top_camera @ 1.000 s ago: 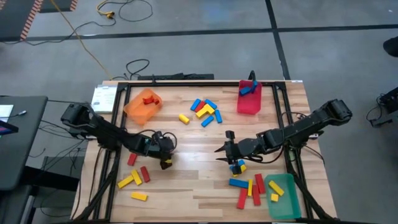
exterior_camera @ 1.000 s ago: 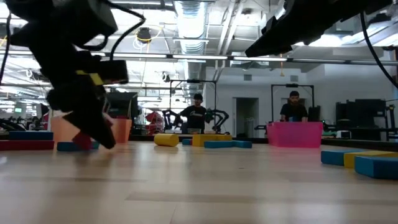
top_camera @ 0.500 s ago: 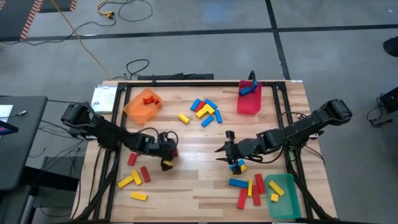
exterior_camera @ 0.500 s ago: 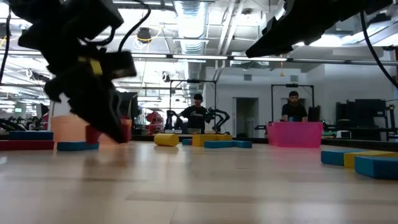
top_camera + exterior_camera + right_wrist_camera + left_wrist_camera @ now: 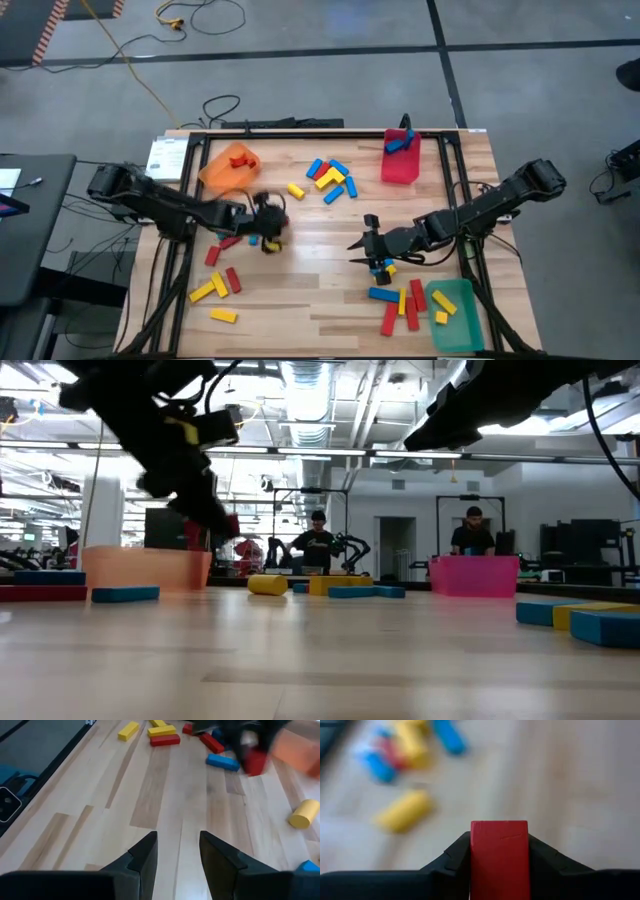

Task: Sort blocks
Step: Put the red block into the orange bin

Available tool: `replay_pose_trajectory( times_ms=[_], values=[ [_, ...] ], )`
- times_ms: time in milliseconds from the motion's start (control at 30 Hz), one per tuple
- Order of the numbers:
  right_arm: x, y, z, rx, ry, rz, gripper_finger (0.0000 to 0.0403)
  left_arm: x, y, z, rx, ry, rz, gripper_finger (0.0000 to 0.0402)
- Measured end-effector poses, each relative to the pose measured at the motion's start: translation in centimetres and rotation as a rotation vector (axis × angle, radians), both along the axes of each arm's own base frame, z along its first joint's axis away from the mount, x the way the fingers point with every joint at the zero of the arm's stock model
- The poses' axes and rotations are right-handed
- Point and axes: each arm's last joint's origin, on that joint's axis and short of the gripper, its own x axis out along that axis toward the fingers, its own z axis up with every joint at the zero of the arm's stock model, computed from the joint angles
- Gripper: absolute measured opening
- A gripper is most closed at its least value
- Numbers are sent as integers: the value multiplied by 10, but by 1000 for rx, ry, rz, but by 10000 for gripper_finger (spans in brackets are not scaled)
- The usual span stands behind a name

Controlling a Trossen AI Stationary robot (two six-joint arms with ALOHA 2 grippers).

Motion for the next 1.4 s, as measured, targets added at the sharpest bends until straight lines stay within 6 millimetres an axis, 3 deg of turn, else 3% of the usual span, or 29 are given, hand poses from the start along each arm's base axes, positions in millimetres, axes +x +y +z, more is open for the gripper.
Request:
replay_pose_trajectory(
  times_ms=[300,633,1000,1400],
  values=[
    [0,1,1,7,-5,2,160,-46,79,48,102,-52,340,125],
    [-2,5,0,8,1,12,160,-96,136,51,34,49,592,125],
    [-6,13,-1,10,12,37,160,-116,152,43,-53,131,662,125],
    [-7,16,-1,-3,6,23,160,-132,152,6,-145,202,687,138]
  ],
)
